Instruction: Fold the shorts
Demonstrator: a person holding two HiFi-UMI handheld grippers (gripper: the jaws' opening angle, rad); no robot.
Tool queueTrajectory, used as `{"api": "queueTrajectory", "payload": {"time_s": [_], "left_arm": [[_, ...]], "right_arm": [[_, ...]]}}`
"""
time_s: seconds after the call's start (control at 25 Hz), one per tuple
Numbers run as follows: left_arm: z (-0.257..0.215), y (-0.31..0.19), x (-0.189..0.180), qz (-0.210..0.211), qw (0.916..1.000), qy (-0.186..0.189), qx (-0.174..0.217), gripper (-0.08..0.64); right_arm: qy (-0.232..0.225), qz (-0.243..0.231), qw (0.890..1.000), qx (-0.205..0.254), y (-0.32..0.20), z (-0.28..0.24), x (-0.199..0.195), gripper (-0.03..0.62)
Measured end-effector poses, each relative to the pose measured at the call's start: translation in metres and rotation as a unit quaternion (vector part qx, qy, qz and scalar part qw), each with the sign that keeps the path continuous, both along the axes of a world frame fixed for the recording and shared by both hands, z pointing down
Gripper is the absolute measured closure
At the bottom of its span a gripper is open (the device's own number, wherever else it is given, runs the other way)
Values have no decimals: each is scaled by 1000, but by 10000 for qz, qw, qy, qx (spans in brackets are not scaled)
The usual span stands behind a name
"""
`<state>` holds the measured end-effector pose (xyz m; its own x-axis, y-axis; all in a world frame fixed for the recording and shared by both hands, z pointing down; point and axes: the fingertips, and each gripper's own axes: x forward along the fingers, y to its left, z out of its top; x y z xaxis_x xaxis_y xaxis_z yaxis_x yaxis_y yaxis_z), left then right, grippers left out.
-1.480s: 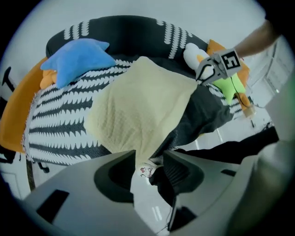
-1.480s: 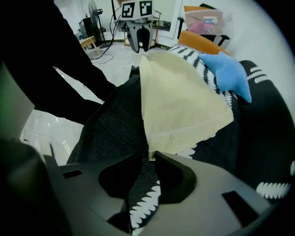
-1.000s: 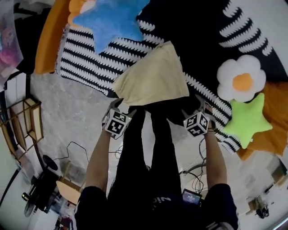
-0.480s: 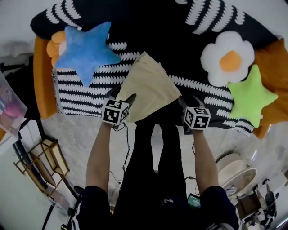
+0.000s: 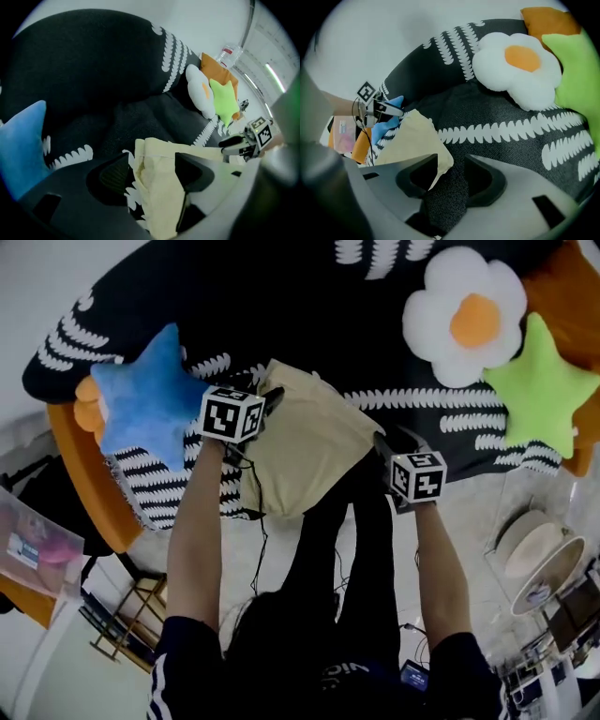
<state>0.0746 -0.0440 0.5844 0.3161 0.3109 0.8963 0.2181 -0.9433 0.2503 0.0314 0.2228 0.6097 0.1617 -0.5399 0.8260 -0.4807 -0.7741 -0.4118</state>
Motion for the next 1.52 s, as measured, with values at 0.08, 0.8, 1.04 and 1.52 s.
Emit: {"api": "queueTrajectory", "payload": {"time_s": [0.08, 0.8, 1.04, 1.52], "left_arm": [[13, 8, 9, 417, 9988, -250, -92, 250], [49, 9, 23, 1783, 9749, -1278, -368, 495], [53, 9, 20, 1791, 9737, -1386, -271, 403], [34, 13, 30, 2153, 9714, -987, -184, 525]], "right_arm": [[13, 20, 10000, 25, 0, 2, -5, 410], [203, -688, 9972, 219, -18, 6, -10, 383], [-355, -848, 9957, -102, -33, 28, -27, 413], [-325, -523, 9978, 231, -39, 10, -28, 520]]}}
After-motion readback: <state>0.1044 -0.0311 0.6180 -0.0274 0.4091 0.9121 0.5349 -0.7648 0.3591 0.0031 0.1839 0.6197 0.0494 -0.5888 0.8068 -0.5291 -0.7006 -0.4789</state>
